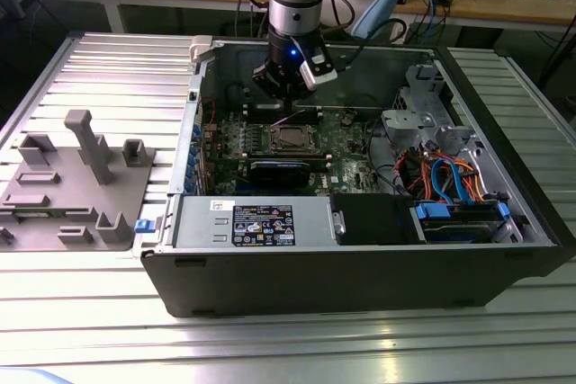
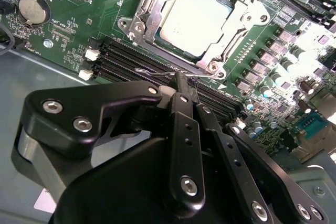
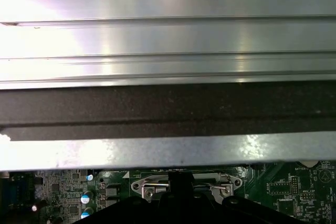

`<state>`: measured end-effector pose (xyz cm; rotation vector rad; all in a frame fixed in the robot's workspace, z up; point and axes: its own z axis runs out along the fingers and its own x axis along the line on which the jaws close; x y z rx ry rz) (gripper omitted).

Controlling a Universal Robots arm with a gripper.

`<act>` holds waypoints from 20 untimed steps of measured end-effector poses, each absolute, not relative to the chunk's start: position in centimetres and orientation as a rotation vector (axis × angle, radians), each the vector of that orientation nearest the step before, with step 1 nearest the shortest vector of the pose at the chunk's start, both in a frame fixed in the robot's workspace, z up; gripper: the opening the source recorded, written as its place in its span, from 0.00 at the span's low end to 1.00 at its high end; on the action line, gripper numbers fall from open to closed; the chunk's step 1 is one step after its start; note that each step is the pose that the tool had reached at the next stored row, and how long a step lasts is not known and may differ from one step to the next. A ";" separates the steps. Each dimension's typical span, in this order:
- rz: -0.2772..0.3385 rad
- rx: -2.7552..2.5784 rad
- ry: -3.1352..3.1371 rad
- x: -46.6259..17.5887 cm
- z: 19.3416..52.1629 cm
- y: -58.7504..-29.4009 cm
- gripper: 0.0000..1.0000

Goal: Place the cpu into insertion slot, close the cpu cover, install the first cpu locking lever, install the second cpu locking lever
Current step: 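Install the first cpu locking lever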

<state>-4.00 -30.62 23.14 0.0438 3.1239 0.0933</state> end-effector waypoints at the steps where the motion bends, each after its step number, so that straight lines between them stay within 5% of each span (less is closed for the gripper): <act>1: 0.093 0.044 3.124 -4.0 23.1 -30.6 0.11; 20: 0.094 -0.022 3.125 -3.4 23.0 -30.4 0.11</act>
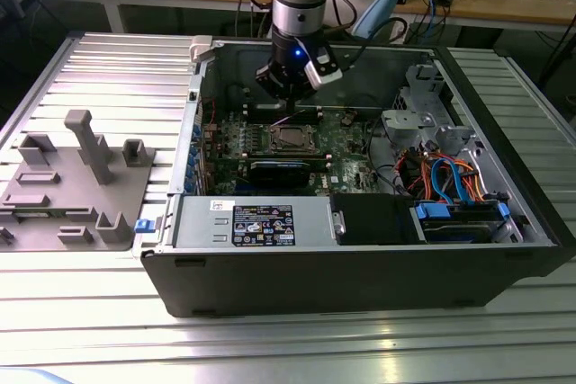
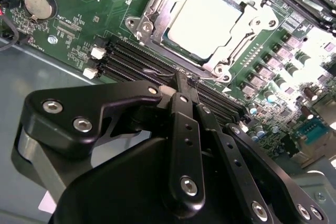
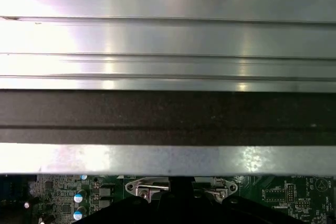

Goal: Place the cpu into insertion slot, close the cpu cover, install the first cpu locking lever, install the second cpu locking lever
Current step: 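Install the first cpu locking lever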

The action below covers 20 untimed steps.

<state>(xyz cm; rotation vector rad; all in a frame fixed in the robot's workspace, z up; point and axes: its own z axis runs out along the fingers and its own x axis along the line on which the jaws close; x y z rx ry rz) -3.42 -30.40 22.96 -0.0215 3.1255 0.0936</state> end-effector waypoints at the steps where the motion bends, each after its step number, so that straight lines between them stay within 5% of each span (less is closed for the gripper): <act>1: 0.093 -0.021 3.125 -3.4 23.0 -30.4 0.11; 20: 0.081 0.046 3.124 -2.3 22.6 -30.2 0.11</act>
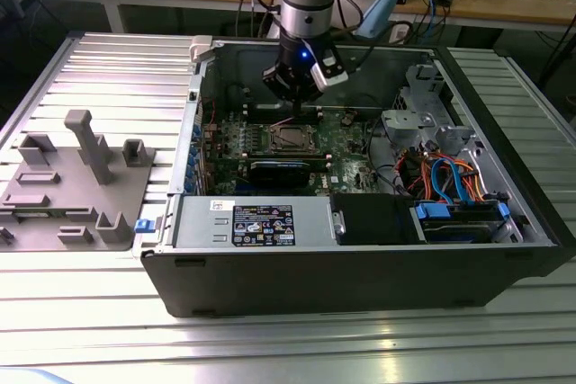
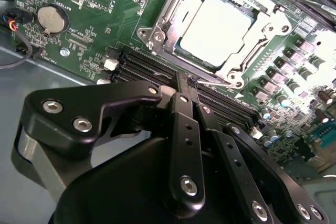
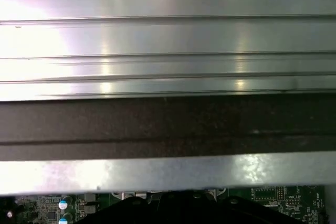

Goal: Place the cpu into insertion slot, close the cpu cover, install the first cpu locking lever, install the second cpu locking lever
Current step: 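Install the first cpu locking lever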

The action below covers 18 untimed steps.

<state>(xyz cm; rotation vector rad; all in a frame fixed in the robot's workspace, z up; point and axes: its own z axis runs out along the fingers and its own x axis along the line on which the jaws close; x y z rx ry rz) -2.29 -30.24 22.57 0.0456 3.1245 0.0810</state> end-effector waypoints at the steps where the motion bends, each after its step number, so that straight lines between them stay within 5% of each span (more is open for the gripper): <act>1: 0.081 0.049 3.124 -2.3 22.5 -30.2 0.11; 18: 0.081 0.061 3.124 -1.8 21.2 -30.2 0.11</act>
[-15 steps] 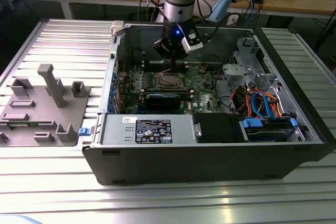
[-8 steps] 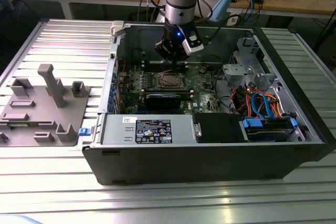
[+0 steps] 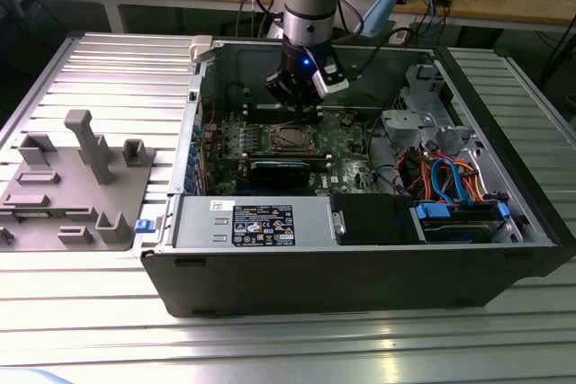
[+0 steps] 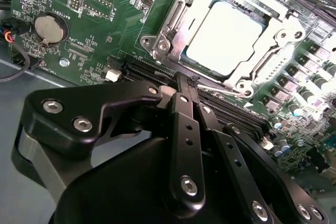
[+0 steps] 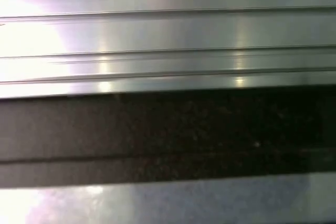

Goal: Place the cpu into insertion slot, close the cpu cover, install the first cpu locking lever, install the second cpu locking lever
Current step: 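Install the first cpu locking lever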

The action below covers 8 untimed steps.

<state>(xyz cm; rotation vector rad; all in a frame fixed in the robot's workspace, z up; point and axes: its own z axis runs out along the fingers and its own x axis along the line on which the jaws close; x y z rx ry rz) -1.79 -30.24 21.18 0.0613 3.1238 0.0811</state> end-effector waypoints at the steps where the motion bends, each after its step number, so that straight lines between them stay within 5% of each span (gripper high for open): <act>1: 0.081 0.057 3.124 -1.8 21.1 -30.2 0.11; 8: 0.081 0.045 3.124 -1.6 20.7 -30.2 0.11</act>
